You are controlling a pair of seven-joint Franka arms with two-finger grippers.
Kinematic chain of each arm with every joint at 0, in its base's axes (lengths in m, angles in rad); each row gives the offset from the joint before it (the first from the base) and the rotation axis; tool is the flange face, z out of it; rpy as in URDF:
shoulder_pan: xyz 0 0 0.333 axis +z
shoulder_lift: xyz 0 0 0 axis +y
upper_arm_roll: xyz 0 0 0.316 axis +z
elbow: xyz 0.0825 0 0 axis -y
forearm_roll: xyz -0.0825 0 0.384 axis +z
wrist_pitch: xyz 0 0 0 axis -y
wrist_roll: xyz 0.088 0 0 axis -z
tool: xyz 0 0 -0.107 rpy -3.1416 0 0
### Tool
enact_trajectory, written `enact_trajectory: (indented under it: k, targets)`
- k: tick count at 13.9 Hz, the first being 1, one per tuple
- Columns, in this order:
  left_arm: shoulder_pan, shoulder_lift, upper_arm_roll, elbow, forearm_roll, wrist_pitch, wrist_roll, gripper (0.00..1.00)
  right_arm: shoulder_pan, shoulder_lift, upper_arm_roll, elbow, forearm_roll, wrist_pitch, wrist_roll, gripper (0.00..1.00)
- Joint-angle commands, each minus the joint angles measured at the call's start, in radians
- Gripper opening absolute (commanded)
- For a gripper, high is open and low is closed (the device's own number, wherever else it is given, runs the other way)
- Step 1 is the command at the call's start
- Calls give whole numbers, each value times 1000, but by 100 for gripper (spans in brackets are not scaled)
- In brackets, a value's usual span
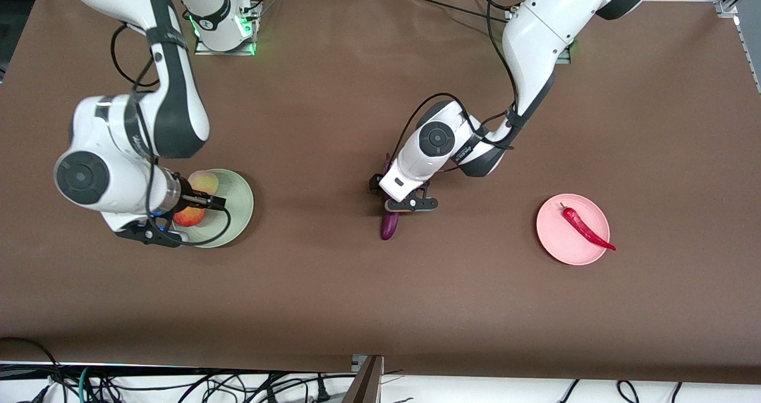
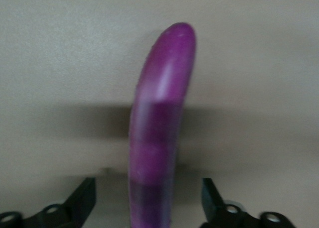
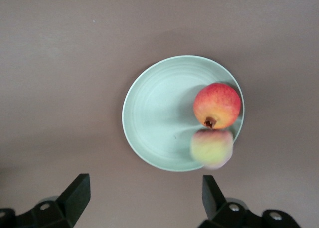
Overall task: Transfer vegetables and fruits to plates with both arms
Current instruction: 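Lower the peach onto the green plate while the left gripper reaches the eggplant, then withdraw the right gripper while the left gripper lifts the purple eggplant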
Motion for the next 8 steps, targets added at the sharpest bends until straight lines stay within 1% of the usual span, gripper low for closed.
enact_trajectory:
  k: [1, 2, 3, 4, 5, 7, 8]
  targets:
    - [-20, 26, 11, 24, 31, 0, -18, 20, 0, -32, -1, 36, -13, -73, -7, 99]
    - [-18, 26, 11, 18, 31, 0, -17, 13, 0, -32, -4, 67, -17, -108, -5, 99]
    - [-13, 23, 11, 19, 31, -2, -18, 0, 0, -33, -12, 95, -31, -139, -6, 99]
    - [-4, 15, 11, 19, 31, -11, -15, 0, 0, -48, -19, 116, -33, -160, -13, 99]
    - [13, -6, 12, 18, 33, -31, -9, 0, 0, -84, -24, 121, -31, -170, -16, 99]
    - [45, -70, 17, 33, 33, -197, -9, 0, 0, -166, -21, 101, -28, -208, -42, 100]
    - [60, -121, 24, 33, 33, -292, -9, 0, 0, -197, -21, 98, -26, -234, -55, 100]
